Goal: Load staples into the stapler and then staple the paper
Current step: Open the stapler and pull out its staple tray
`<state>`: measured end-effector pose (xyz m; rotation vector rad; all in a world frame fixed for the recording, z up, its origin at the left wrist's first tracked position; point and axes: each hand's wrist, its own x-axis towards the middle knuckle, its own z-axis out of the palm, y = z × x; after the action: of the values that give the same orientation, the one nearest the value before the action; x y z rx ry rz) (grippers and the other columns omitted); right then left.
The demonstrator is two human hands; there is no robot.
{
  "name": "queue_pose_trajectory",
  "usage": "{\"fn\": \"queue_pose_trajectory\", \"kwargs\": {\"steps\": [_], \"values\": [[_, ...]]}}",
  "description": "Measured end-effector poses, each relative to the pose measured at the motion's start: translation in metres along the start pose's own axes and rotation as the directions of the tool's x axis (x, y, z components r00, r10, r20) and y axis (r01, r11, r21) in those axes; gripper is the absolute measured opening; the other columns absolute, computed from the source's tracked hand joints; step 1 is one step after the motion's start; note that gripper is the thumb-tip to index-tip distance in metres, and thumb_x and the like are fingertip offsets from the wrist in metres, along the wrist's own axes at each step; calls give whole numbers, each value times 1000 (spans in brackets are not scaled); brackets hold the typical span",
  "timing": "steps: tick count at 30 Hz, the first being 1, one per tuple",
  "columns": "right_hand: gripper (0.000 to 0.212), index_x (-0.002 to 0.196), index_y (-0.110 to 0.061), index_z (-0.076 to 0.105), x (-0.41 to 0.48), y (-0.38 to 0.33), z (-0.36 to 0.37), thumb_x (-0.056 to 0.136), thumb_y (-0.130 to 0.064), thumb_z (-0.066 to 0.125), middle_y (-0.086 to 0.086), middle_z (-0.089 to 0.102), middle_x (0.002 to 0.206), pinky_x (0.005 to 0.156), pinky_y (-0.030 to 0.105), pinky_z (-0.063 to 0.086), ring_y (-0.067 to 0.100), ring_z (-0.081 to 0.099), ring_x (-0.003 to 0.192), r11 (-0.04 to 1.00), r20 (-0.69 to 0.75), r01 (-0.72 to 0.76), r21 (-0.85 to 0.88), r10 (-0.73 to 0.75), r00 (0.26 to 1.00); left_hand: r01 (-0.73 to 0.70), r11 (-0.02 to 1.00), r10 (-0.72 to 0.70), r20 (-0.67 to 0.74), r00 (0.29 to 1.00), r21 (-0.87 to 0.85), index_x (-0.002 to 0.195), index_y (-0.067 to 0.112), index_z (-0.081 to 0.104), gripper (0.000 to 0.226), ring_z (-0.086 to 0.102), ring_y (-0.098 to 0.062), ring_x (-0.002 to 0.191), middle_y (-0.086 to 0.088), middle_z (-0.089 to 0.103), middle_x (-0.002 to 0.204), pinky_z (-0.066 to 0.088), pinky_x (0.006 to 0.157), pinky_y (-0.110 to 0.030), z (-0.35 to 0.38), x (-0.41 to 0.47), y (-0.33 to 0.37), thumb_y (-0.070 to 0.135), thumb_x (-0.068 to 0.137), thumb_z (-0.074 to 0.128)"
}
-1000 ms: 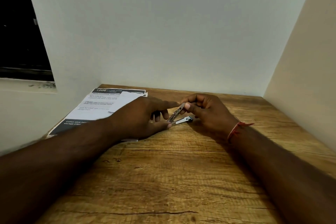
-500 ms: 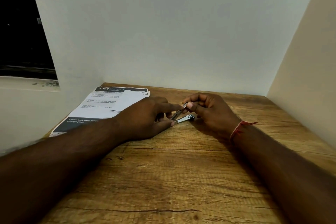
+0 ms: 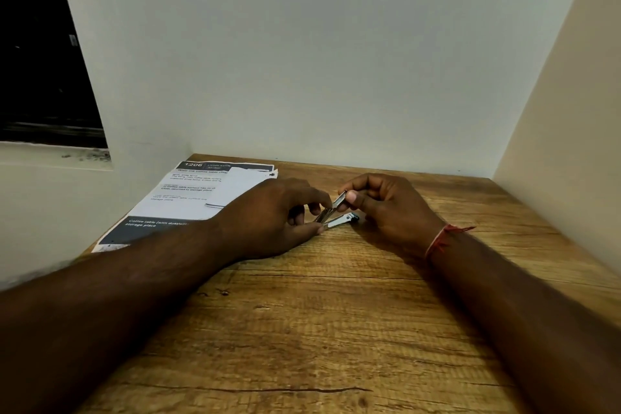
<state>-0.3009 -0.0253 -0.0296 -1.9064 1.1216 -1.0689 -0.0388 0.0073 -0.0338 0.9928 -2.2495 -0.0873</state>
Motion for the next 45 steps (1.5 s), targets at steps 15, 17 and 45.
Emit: {"fn": "queue_pose_trajectory", "kwargs": {"steps": [15, 17, 45], "values": [[11, 110, -14, 78, 3, 5, 0, 109, -16, 67, 2, 87, 97, 75, 22, 51, 5, 78, 85, 1000, -2, -18, 5, 18, 1000, 49, 995, -54, -53, 997, -86, 117, 37, 72, 41, 78, -9, 86, 17, 79, 99, 66, 82, -38, -1, -5, -2, 39, 86, 98], [11, 110, -13, 78, 4, 6, 0, 109, -15, 67, 3, 87, 97, 69, 14, 49, -1, 75, 79, 1000, 3, -8, -9, 8, 1000, 31, 996, -36, -62, 997, -88, 116, 33, 76, 39, 79, -9, 86, 17, 78, 103, 66, 81, -35, -1, -4, -2, 35, 85, 99], [15, 97, -25, 89, 8, 1, -5, 102, -19, 76, -5, 83, 94, 74, 26, 53, 7, 71, 86, 948, 44, -143, -285, 162, 986, 196, 953, -189, 54, 981, -231, 105, 29, 82, 31, 83, -12, 88, 7, 84, 93, 70, 87, -33, -5, -6, -1, 19, 83, 101]]}}
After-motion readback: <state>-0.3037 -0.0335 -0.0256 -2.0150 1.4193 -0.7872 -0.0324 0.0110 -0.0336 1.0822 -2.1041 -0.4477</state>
